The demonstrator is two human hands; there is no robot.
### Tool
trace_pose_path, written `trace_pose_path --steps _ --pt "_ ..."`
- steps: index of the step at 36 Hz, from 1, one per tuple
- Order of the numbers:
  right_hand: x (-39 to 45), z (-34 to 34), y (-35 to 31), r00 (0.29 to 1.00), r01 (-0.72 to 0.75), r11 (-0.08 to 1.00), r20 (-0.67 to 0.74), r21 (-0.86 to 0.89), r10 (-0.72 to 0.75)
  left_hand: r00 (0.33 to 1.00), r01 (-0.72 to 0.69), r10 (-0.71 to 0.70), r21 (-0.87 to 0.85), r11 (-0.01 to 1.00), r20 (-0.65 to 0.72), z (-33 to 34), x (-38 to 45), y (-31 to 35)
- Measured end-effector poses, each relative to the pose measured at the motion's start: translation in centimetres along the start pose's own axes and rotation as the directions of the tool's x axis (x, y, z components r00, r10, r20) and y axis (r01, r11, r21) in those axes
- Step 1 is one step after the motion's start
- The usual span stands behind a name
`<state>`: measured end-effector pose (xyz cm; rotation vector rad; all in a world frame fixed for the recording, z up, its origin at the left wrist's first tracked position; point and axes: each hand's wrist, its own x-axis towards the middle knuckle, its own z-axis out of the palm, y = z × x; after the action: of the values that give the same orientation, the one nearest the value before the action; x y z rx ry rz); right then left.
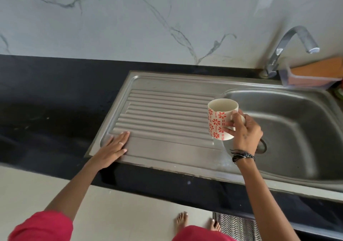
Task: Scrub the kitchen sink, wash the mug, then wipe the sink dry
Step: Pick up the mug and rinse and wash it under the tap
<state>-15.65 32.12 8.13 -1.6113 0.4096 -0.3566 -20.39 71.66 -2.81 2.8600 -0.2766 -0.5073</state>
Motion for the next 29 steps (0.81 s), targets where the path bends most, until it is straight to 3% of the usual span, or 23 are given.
trace_pose_path --steps 2,5,9,15,22,25,29 --pt "-0.4 0.5 0.0 1.0 -0.008 1.0 -0.008 0.016 0.008 0.994 -0.086 0.088 -0.039 0.996 0.061 -0.2 1.1 1.6" --pt "-0.8 0.8 -0.1 1.0 -0.004 1.0 -0.028 0.005 0.004 0.964 -0.255 0.251 0.043 0.966 0.088 0.4 3.4 5.4" --pt "-1.1 -0.3 -0.3 0.998 0.003 1.0 -0.064 -0.003 -0.003 0.868 -0.485 0.458 0.129 0.865 0.194 1.8 7.0 12.6" --pt "-0.5 -4.5 -0.8 0.988 0.016 0.999 -0.156 -0.033 -0.021 0.761 -0.647 0.611 0.203 0.735 0.216 4.3 11.1 23.4" --pt "0.7 -10.5 -0.9 0.989 -0.003 0.994 -0.144 -0.107 -0.013 0.78 -0.621 0.592 0.14 0.771 0.203 5.3 13.3 30.7" --pt "1.5 -12.8 -1.0 1.0 0.006 0.986 -0.006 -0.168 -0.008 0.827 -0.548 0.548 -0.041 0.836 0.126 4.3 13.3 30.5" --pt "2.6 -14.8 -1.2 0.976 0.062 0.937 0.219 -0.343 0.016 0.886 -0.445 0.457 -0.132 0.886 0.076 2.3 11.7 26.8"
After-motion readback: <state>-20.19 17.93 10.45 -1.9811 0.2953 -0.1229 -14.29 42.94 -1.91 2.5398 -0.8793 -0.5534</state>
